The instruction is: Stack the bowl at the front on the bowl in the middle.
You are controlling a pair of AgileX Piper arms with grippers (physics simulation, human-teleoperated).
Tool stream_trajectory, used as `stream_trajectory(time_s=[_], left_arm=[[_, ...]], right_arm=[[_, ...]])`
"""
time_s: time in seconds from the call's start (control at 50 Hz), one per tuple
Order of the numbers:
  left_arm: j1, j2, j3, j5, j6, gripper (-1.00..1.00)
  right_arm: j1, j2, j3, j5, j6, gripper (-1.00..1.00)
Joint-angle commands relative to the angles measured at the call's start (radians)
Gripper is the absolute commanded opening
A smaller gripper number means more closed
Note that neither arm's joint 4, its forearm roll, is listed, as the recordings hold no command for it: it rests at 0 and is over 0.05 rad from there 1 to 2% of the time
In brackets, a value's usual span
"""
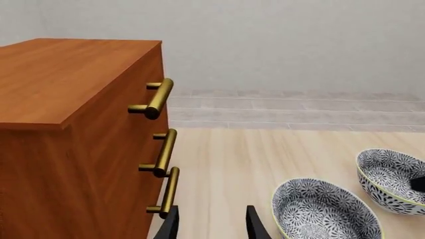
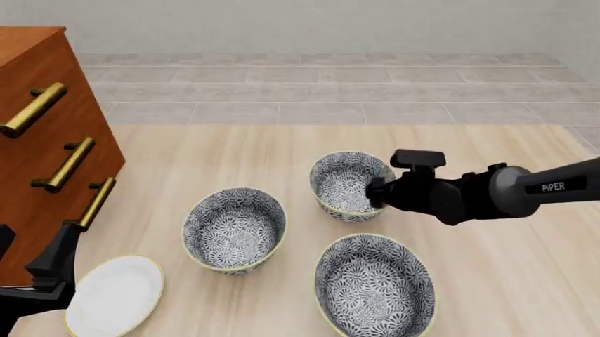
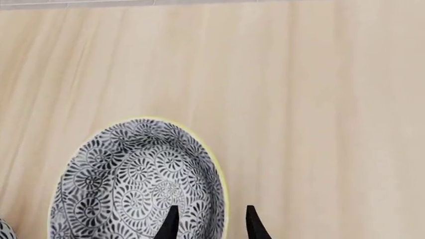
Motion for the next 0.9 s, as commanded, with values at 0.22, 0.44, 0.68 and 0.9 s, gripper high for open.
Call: stream_trajectory(time_s=[0.22, 0.44, 0.68, 0.9], left_arm=[[0.002, 0.008, 0.000, -0.009, -0.002, 1.00], [-0.001, 0.006, 0.000, -0.004, -0.001, 1.00], [-0.008, 0.000, 0.001, 0.005, 0.001, 1.00], [-0.010, 0.002, 0.001, 0.003, 0.002, 1.00]], right_arm=[[0.024, 0.029, -0.025, 0.003, 0.029, 1.00], [0.024, 0.003, -0.028, 0.004, 0.063, -1.00], [0.019, -0.032, -0.018, -0.002, 0.093, -1.00], [0.021, -0.089, -0.006, 0.002, 0.098, -1.00]])
